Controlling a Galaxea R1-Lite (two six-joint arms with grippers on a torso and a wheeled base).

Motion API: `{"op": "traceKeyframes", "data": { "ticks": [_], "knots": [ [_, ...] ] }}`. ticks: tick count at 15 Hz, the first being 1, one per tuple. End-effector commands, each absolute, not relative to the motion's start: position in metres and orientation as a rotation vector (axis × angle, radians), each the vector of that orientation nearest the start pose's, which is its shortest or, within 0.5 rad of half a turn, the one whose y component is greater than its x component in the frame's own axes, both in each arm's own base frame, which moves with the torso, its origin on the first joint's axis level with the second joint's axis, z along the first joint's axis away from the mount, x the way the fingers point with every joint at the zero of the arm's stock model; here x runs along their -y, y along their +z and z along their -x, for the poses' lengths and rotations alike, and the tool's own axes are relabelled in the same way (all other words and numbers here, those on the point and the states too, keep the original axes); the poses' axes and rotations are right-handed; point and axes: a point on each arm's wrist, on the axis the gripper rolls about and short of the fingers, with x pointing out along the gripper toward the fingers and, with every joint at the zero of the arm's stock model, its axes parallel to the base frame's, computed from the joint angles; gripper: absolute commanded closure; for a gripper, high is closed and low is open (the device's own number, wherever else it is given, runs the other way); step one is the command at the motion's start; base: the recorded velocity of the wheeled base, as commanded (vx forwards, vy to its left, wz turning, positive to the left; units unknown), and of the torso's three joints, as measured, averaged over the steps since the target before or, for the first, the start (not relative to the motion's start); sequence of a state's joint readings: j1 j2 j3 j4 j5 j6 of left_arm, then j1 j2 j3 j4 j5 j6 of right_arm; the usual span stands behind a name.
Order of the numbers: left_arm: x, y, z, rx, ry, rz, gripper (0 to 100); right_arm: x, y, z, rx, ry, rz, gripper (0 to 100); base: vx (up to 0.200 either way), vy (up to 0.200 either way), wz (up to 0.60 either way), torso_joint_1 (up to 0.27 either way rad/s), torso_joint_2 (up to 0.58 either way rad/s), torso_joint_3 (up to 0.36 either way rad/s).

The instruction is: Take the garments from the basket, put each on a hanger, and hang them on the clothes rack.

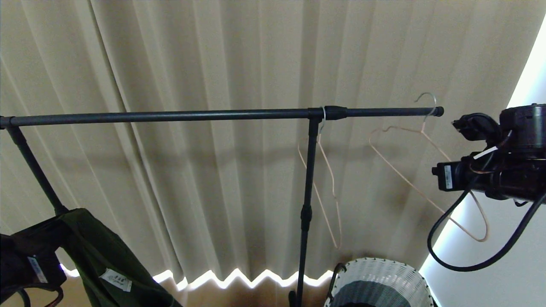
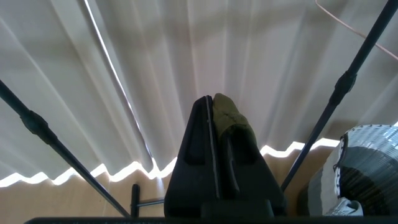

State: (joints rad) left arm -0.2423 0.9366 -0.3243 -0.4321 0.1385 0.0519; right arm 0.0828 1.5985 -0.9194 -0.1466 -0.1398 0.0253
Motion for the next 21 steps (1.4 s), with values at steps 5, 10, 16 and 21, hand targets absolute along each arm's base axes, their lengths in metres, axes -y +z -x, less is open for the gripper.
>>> {"op": "traceKeyframes", "data": {
  "ticks": [5, 10, 16, 21],
  "knots": [
    [0.023, 0.184, -0.106, -0.176, -0.108, -0.096, 100, -0.016, 0.196, -0.229, -0.410, -0.056, 0.030, 100, 0.000, 0.000, 0.00, 0.000, 0.00, 0.000],
    [0.022, 0.184, -0.105, -0.169, -0.104, -0.120, 100, -0.014, 0.194, -0.206, -0.401, -0.055, 0.029, 100, 0.000, 0.000, 0.00, 0.000, 0.00, 0.000],
    [0.022, 0.183, -0.105, -0.172, -0.104, -0.126, 100, -0.014, 0.194, -0.198, -0.401, -0.054, 0.032, 100, -0.200, 0.000, 0.00, 0.003, 0.00, 0.003],
    [0.022, 0.182, -0.104, -0.175, -0.106, -0.125, 100, -0.014, 0.192, -0.196, -0.405, -0.052, 0.033, 100, -0.120, 0.000, 0.00, -0.007, 0.00, 0.003]
  ]
}}
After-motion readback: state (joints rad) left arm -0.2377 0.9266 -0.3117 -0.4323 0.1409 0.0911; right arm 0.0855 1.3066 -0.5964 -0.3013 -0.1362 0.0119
